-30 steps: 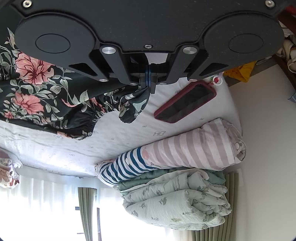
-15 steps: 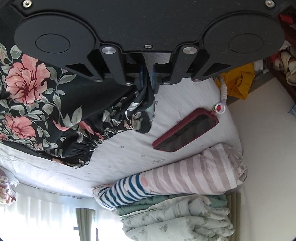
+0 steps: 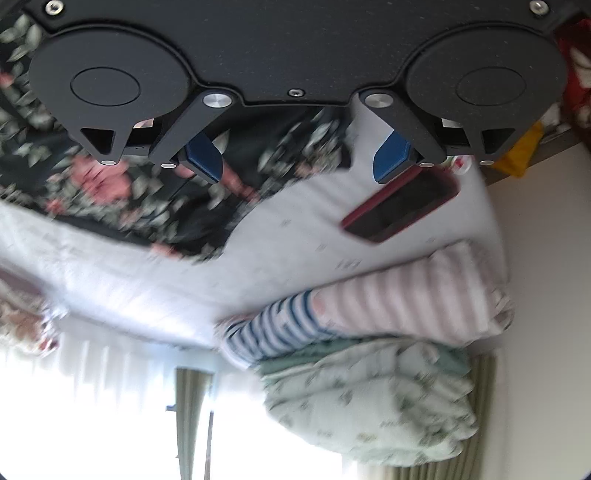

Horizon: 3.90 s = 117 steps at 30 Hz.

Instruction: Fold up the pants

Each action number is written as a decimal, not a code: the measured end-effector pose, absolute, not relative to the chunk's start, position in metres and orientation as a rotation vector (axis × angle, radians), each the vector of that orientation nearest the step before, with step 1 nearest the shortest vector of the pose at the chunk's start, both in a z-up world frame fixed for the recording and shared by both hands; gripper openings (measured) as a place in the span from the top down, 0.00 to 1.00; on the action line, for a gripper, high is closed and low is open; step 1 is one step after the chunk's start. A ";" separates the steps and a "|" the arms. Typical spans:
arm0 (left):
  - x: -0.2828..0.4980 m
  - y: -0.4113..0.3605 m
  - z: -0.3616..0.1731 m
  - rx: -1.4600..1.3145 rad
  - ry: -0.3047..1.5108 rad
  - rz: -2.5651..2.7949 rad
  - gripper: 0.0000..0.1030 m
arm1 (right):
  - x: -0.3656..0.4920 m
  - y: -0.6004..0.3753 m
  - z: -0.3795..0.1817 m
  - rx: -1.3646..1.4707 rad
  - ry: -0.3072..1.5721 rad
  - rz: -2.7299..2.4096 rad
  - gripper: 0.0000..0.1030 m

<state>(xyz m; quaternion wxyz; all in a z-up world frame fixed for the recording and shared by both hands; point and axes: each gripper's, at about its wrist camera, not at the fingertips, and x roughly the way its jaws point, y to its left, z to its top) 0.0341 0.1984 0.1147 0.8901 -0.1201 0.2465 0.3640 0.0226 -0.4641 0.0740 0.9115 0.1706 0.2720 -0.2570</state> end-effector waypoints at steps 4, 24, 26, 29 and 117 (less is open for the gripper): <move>0.042 0.196 0.146 -0.251 0.428 0.691 0.09 | 0.030 -0.461 0.113 0.382 0.496 -0.469 0.17; 0.175 0.228 0.191 -0.411 0.637 0.366 0.04 | 0.178 -0.441 0.186 0.590 0.560 -0.295 0.04; 0.197 0.237 0.182 -0.426 0.688 0.379 0.04 | 0.200 -0.437 0.177 0.605 0.593 -0.289 0.04; 0.229 0.250 0.165 -0.423 0.745 0.407 0.04 | 0.231 -0.432 0.165 0.634 0.633 -0.274 0.04; 0.298 0.327 0.095 -0.431 0.663 0.609 0.83 | 0.481 -0.421 -0.030 0.835 0.815 -0.223 0.33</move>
